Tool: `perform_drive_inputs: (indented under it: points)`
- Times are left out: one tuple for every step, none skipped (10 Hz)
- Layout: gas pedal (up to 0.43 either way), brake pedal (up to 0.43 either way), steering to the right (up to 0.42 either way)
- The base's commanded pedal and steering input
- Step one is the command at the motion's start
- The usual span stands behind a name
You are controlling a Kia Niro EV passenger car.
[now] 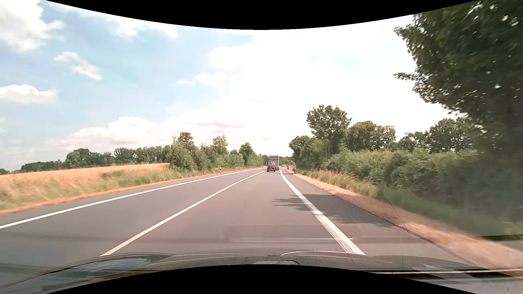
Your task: Follow the waypoints while adhering to traffic rules and regulations
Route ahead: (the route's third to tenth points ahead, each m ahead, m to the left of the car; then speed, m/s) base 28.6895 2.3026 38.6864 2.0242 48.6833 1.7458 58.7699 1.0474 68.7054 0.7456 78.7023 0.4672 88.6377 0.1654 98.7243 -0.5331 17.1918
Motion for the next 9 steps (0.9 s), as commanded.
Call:
perform_drive_inputs:
  points:
    - [0.189, 0.000, 0.001]
    - [0.189, 0.000, 0.001]
    - [0.189, 0.000, 0.001]
    - [0.189, 0.000, 0.001]
    - [0.189, 0.000, 0.001]
    - [0.189, 0.000, 0.001]
    - [0.189, 0.000, 0.001]
    - [0.189, 0.000, 0.002]
    - [0.189, 0.000, 0.002]
